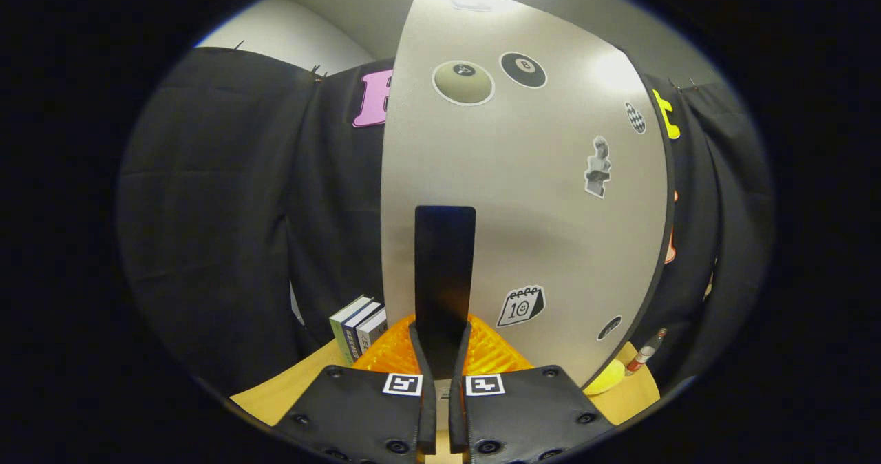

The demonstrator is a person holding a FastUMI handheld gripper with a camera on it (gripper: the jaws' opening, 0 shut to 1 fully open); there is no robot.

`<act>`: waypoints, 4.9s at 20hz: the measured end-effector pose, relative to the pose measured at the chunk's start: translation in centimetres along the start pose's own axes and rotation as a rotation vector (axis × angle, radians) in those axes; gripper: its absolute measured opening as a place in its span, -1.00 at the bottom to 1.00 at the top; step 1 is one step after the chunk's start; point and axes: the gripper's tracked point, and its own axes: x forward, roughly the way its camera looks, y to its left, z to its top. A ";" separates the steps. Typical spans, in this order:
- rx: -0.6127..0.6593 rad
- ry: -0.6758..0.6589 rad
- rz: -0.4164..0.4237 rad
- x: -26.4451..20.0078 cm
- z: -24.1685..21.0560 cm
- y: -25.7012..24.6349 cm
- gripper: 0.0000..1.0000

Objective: Open the shoe cabinet door, grab the shoes and put them into the shoe cabinet, then close the shoe cabinet door.

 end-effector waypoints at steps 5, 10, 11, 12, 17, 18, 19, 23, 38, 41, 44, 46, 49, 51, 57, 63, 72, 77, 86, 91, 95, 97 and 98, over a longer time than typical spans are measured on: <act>-0.001 -0.030 0.001 -2.4 -0.4 -1.1 -0.82; 0.001 -0.032 0.013 -4.9 -0.7 -2.4 -0.82; 0.003 -0.038 0.014 -5.4 -0.7 -2.8 -0.82; 0.003 -0.044 0.022 -5.9 -0.8 -3.1 -0.83; 0.012 -0.039 0.028 -8.5 -1.3 -5.0 -0.83; 0.014 -0.036 0.021 -8.9 -1.5 -5.5 -0.83; 0.018 -0.032 0.014 -9.3 -1.6 -5.9 -0.83; 0.049 -0.012 -0.008 -11.0 -1.9 -7.8 -0.83; 0.209 0.005 -0.242 -17.2 -3.9 -19.9 -0.87; 0.215 -0.030 -0.269 -17.7 -3.6 -23.5 -0.91; 0.220 -0.043 -0.195 -18.4 -3.1 -22.9 -0.89; 0.214 -0.051 -0.198 -19.2 -2.8 -23.8 -0.87; 0.225 -0.041 -0.227 -20.5 -3.9 -24.4 -0.72; 0.206 -0.026 -0.288 -22.2 -4.2 -25.5 -0.60; 0.182 -0.034 -0.279 -26.4 -2.9 -22.7 0.35; 0.096 0.031 -0.216 -28.2 -3.9 -16.5 0.96; 0.136 0.159 0.004 -22.7 -8.5 -5.6 0.96; 0.150 0.254 0.115 -17.6 -12.0 -0.1 0.95; 0.054 0.564 0.106 -8.0 -25.0 0.9 0.97; 0.020 0.730 0.088 -3.6 -33.4 -1.6 0.97; 0.054 0.834 0.081 -1.7 -38.4 -2.8 0.96; 0.092 0.883 0.074 -1.0 -40.7 -3.0 0.95; 0.111 0.895 0.065 -0.4 -41.6 -3.1 0.95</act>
